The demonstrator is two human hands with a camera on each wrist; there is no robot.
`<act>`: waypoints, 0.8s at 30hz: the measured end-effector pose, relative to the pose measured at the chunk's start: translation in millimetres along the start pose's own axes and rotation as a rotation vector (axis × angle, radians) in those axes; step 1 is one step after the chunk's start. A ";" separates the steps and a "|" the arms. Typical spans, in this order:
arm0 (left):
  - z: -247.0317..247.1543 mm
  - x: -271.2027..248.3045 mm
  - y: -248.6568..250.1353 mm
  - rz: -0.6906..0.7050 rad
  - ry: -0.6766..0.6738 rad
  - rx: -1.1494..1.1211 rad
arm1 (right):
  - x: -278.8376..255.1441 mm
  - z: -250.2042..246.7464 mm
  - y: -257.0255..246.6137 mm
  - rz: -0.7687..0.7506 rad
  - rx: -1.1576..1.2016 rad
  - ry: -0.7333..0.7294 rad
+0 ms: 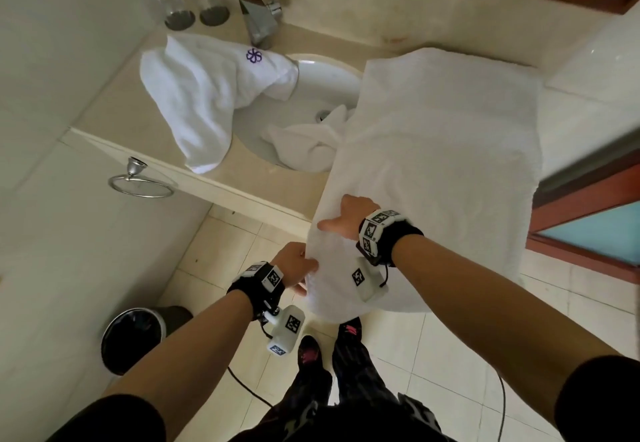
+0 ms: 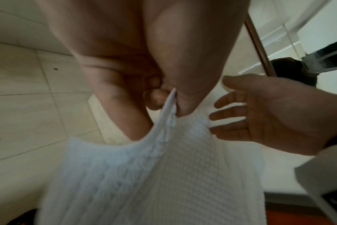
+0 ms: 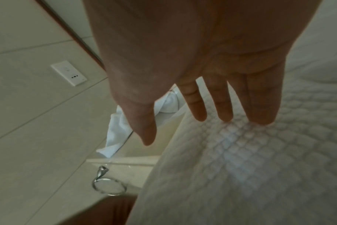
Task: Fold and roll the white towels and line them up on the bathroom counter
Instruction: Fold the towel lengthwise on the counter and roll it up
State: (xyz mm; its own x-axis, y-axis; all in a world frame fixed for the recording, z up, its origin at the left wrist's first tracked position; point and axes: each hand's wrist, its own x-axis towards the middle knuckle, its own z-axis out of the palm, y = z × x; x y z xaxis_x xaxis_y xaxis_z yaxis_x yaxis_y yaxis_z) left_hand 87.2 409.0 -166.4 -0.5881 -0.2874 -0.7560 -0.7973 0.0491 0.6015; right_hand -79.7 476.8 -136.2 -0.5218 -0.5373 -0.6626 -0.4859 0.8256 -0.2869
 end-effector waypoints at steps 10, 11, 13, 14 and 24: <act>36.2 -7.5 36.3 0.214 -0.008 -0.035 | -40.0 14.2 16.3 0.110 0.546 -0.098; 40.4 -5.5 37.8 0.231 -0.035 -0.065 | -43.2 10.8 22.9 0.124 0.610 -0.089; 48.0 -5.2 43.4 0.255 -0.105 -0.119 | -49.0 5.7 35.8 0.177 0.715 -0.043; 51.5 -3.4 44.3 0.273 -0.125 -0.114 | -51.8 2.7 42.0 0.221 0.798 0.000; 76.2 4.2 48.5 0.239 -0.029 0.506 | -69.8 -19.8 96.2 0.321 1.404 0.293</act>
State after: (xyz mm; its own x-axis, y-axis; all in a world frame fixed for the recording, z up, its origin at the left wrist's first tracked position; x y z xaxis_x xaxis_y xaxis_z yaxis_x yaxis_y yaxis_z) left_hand 35.7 483.0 -160.1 -0.7581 -0.1859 -0.6251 -0.6030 0.5649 0.5633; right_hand -103.9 590.4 -103.8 -0.6772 -0.1762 -0.7144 0.6513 0.3083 -0.6934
